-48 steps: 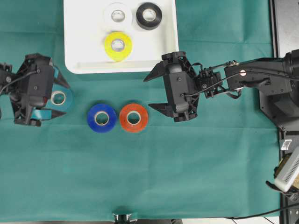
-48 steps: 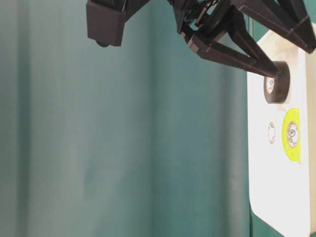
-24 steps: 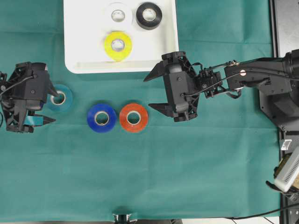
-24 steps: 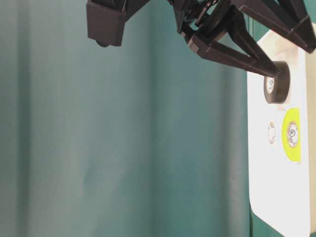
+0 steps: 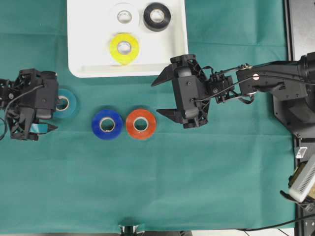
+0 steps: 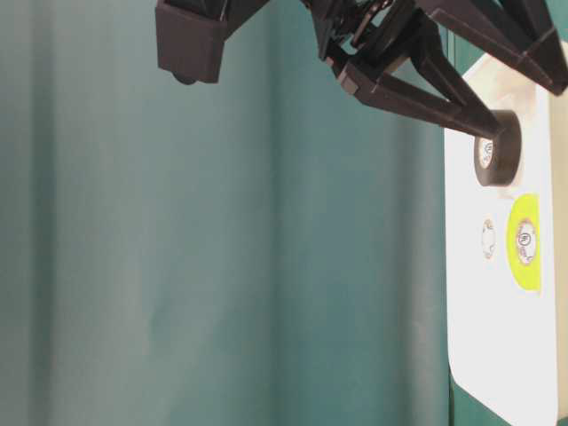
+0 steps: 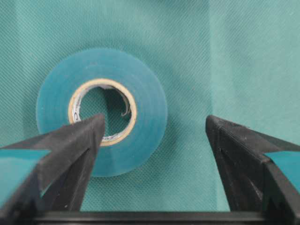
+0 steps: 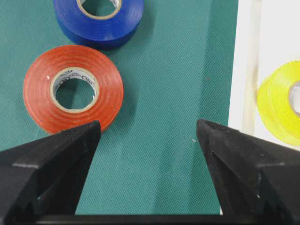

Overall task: Put the tape alternately from left to right into the white case.
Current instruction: 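Lower the left gripper into the teal roll's core and grip it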

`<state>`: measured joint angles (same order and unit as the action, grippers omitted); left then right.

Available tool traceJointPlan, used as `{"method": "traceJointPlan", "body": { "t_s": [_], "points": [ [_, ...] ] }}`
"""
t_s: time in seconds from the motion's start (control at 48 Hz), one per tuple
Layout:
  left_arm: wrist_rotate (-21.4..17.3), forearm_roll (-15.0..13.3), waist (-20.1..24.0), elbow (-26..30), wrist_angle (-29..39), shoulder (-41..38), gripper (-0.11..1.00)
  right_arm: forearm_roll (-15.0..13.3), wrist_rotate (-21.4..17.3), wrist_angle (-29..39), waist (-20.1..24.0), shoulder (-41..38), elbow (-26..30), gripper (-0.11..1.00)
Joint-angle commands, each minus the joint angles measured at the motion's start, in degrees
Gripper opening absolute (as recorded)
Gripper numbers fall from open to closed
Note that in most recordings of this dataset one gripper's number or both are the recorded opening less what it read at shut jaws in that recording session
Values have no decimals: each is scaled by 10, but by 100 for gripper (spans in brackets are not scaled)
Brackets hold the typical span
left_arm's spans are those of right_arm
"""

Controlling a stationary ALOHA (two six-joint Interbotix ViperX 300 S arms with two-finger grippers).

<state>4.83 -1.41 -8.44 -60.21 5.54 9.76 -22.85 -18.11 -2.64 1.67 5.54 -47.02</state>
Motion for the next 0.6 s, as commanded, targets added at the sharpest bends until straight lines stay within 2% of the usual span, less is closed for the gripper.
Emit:
{"method": "traceJointPlan", "body": {
  "t_s": [0.0,0.208,0.583],
  "points": [
    [2,-1,-1,11,-13,-11,99,1,-1,-2,1,11,4,85],
    [0,-1,-1,15,-51,-47,99,1,-1,-3,1,6,4,85],
    [0,-1,-1,15,-52,-48,99,1,-1,-4,2,6,4,85]
  ]
}}
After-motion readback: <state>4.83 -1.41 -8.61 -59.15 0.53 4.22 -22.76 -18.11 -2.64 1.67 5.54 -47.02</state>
